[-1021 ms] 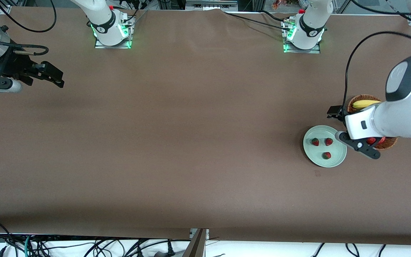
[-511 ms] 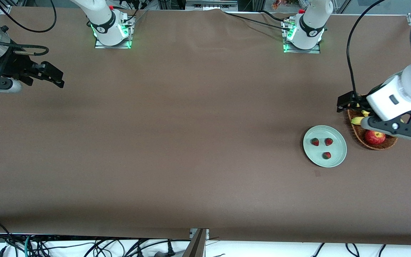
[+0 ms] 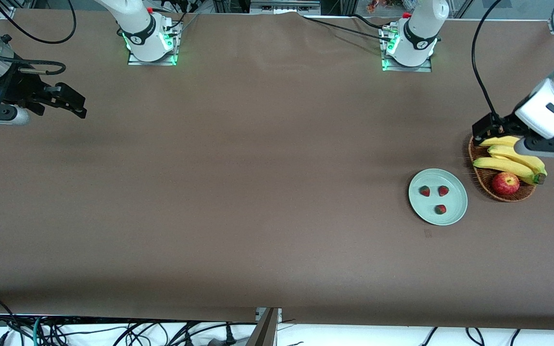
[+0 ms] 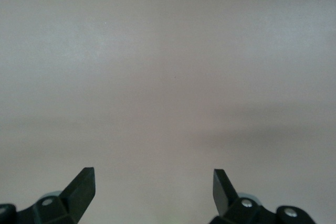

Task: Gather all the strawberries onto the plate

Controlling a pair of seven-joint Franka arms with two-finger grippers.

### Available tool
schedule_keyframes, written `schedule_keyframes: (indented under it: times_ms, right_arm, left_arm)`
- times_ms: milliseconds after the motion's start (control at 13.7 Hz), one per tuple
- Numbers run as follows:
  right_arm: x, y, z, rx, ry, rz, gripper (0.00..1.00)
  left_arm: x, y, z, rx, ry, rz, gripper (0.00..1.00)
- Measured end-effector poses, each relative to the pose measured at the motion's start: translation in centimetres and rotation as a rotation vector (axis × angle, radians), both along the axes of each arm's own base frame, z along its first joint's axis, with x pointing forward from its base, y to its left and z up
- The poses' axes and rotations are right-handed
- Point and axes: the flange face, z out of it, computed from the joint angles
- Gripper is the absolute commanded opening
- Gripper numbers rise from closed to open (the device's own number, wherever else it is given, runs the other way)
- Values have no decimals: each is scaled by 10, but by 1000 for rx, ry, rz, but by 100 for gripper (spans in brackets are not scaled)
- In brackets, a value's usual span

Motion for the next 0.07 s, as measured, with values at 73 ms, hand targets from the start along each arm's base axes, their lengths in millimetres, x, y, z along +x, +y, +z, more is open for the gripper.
schedule_keyframes:
  times_ms: [73]
  right_arm:
    - [0, 0, 0, 0, 0, 0, 99]
  left_arm:
    - [-9, -1, -1, 2, 1, -1, 100]
